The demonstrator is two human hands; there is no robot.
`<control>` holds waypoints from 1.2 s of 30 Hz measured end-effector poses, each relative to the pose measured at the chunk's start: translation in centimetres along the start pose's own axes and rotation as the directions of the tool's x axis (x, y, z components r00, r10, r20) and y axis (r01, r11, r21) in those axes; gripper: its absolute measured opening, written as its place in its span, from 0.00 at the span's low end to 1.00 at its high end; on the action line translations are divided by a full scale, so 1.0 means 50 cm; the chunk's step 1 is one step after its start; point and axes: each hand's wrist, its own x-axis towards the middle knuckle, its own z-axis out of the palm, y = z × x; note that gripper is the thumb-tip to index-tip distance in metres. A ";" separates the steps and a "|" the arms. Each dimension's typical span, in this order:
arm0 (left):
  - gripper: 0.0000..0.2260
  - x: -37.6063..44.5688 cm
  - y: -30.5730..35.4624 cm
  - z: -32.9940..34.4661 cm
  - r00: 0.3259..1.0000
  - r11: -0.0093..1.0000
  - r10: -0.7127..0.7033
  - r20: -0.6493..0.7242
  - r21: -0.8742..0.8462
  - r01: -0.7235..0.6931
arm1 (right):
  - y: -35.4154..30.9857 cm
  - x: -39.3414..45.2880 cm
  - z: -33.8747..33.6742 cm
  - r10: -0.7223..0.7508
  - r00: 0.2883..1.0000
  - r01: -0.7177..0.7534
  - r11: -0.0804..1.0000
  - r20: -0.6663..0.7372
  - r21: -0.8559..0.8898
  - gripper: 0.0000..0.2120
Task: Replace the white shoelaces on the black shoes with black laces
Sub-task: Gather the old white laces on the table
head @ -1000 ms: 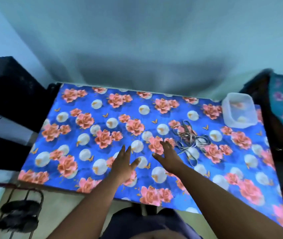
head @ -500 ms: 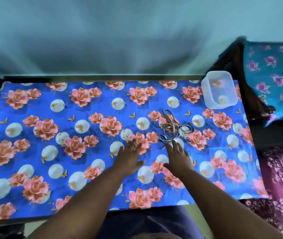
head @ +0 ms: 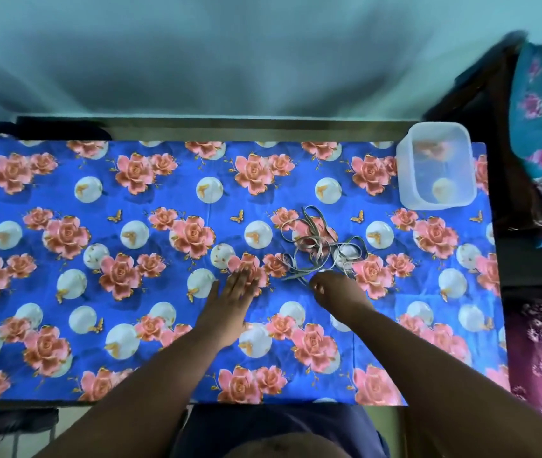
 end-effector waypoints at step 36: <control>0.50 0.119 0.125 -0.069 0.991 0.984 0.123 -0.051 0.139 -0.115 | 0.171 -0.041 -0.067 0.037 0.915 -0.021 0.999 -0.402 0.043 0.19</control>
